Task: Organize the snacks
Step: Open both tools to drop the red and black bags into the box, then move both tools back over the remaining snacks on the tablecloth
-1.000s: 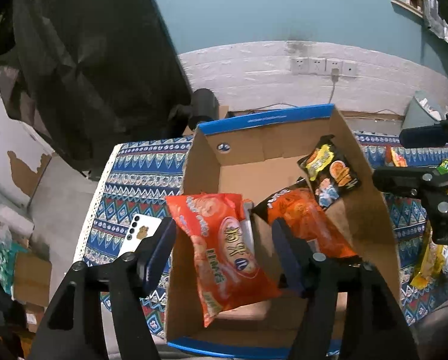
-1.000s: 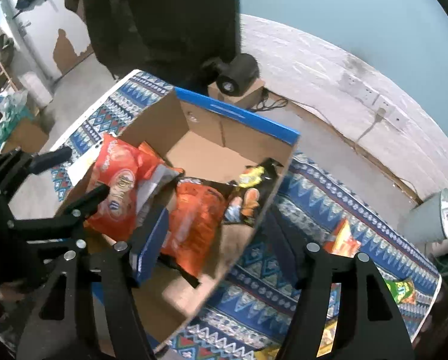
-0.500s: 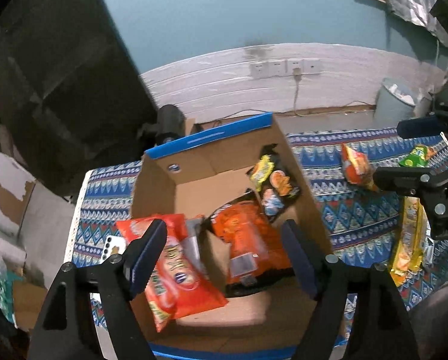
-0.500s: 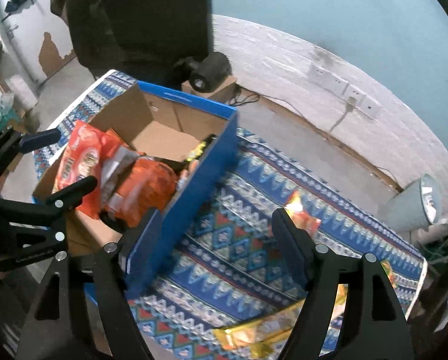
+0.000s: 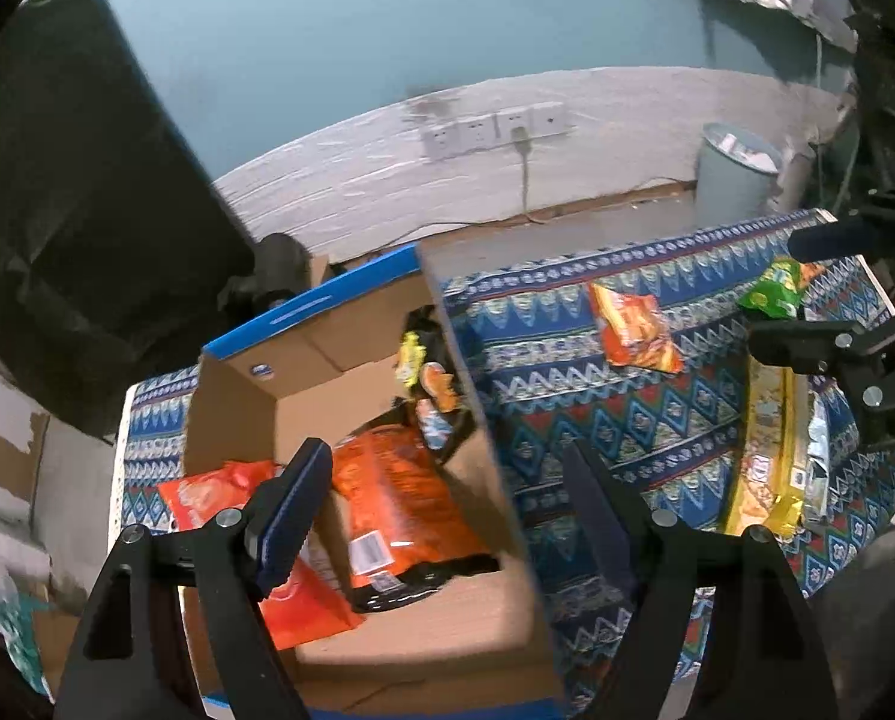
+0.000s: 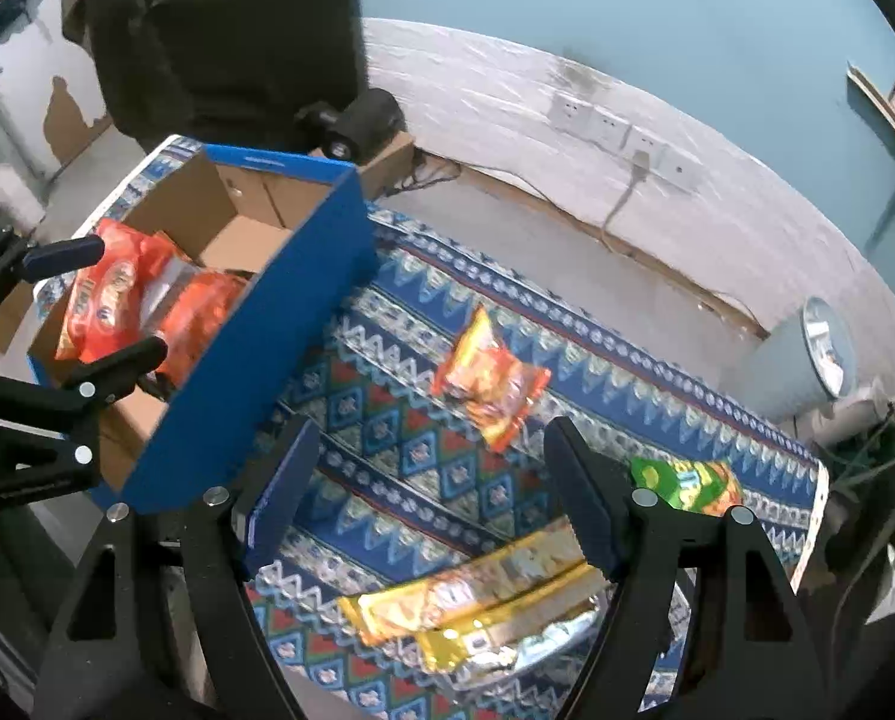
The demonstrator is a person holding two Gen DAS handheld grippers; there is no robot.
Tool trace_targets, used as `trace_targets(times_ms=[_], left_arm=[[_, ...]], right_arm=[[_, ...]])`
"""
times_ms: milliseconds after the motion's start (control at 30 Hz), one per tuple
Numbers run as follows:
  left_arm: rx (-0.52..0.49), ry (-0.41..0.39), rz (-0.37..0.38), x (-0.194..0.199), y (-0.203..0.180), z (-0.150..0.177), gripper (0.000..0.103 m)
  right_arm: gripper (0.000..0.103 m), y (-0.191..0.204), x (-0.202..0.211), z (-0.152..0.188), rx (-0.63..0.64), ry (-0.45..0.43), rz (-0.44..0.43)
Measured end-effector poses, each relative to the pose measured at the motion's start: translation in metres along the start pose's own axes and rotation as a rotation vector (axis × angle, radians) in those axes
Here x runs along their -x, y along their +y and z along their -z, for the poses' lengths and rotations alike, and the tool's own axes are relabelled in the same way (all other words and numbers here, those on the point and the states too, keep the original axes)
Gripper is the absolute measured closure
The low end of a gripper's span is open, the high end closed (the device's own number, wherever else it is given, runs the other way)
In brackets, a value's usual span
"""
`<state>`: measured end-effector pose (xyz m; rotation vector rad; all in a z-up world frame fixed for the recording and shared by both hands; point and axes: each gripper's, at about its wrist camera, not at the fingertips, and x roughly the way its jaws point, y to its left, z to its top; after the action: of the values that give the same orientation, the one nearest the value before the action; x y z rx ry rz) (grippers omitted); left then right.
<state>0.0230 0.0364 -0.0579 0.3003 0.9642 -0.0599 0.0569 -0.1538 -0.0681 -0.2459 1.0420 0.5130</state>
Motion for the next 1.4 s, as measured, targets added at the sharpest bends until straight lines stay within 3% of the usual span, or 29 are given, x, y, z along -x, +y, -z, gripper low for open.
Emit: trace_targets(times_ms=[367,933,1400], left_arm=[[-0.093,0.027,0.049,-0.008,-0.055,-0.012,0.022],[-0.174,0.133,0.104,-0.047,-0.112,-0.028,0.022],[-0.155,0.211,0.164,-0.091,-0.127,-0.044,0.022]], right_arm=[[0.026,-0.044,0.001,0.031,-0.056,0.030,0.023],[0.026,-0.129,-0.008,0.082,-0.147,0.098,0.075],[0.026,-0.183,-0.061,0.110,0.033,0.320,0.070]])
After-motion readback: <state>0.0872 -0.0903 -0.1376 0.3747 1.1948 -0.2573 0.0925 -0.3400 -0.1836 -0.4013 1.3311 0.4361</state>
